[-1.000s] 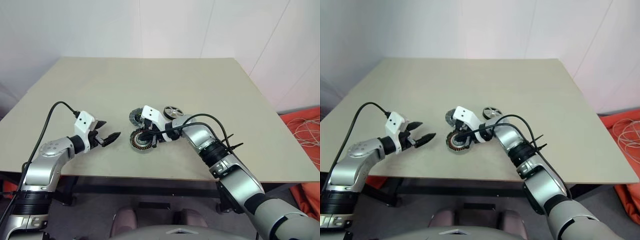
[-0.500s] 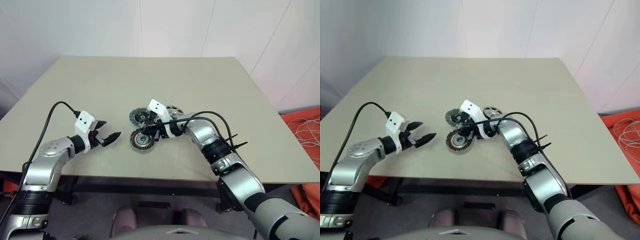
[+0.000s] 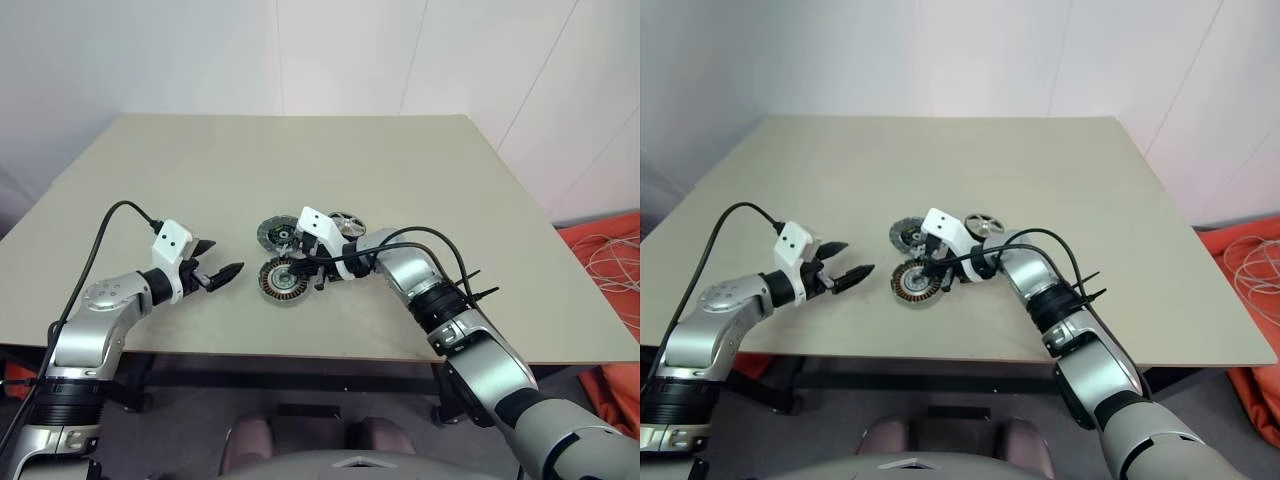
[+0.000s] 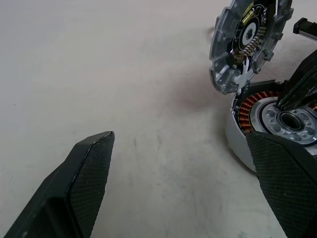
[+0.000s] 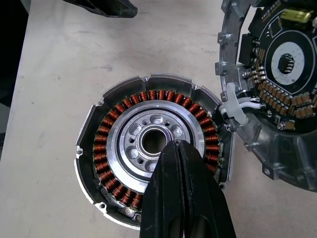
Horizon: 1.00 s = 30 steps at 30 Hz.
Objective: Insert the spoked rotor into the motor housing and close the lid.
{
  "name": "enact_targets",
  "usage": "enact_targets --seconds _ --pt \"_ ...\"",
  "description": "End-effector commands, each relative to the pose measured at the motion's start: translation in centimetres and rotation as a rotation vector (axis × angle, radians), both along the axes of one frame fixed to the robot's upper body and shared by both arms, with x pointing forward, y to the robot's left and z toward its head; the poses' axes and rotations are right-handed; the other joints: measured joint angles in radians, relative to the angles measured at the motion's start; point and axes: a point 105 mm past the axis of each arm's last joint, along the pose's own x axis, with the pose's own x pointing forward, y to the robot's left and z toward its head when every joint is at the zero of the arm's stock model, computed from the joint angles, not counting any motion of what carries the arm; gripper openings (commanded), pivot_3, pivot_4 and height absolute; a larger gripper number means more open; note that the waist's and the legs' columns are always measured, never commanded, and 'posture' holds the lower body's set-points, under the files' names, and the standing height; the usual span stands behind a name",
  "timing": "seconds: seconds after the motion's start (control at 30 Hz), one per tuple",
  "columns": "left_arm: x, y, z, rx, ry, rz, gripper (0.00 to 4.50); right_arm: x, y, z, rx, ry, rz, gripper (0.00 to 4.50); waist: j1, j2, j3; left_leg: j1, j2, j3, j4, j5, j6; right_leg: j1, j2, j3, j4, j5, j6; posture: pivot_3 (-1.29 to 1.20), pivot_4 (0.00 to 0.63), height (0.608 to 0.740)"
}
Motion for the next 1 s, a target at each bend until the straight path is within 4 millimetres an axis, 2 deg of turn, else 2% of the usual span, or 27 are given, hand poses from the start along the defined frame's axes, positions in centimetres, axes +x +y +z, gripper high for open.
enact_targets --seconds 0.03,0.3,0.47,0.6,0.9,1.0 --pt "0.3 -0.2 1.4 0.005 -0.054 -0.006 4.50 -0.1 0.3 0.0 0.004 0.007 0.004 0.03 0.000 0.000 0.000 0.000 0.000 0.000 0.000 0.000 0.000 0.000 0.000 0.000 0.000 0.000 0.000 0.00 0.000 0.740" --pt "0.4 -0.4 1.4 0.003 -0.057 -0.011 4.50 0.0 2.4 5.0 0.224 -0.035 0.031 0.03 0.000 0.000 0.000 -0.005 0.000 0.000 0.000 0.000 0.000 -0.005 0.000 0.000 0.000 0.000 0.000 0.00 0.000 0.740" --pt "0.5 -0.5 1.5 0.001 -0.057 -0.015 4.50 -0.1 2.8 5.9 0.268 -0.041 0.034 0.03 0.001 0.000 0.000 -0.005 0.000 0.000 0.000 0.000 0.000 -0.005 0.000 0.000 0.000 0.000 -0.001 0.00 0.000 0.740" --pt "0.4 -0.5 1.4 0.002 -0.051 -0.017 4.50 -0.2 2.6 4.7 0.231 -0.023 0.028 0.03 0.001 0.000 0.000 -0.005 0.000 0.000 0.000 0.000 0.000 -0.005 0.000 0.000 0.000 0.000 0.000 0.00 0.000 0.740" --pt "0.4 -0.4 1.5 0.005 -0.049 -0.013 4.50 -0.2 -0.5 -2.2 -0.022 0.063 -0.052 0.03 0.000 0.000 0.000 -0.004 0.000 0.000 0.000 0.000 0.000 -0.004 0.000 0.000 0.000 0.000 0.000 0.00 0.000 0.740" --pt "0.4 -0.4 1.5 0.004 -0.051 -0.013 4.50 0.0 -0.1 -1.5 0.012 0.061 -0.055 0.03 0.000 0.000 0.000 0.002 0.000 0.000 -0.001 0.000 -0.001 0.001 0.000 0.000 0.000 0.000 0.000 0.00 0.000 0.740"
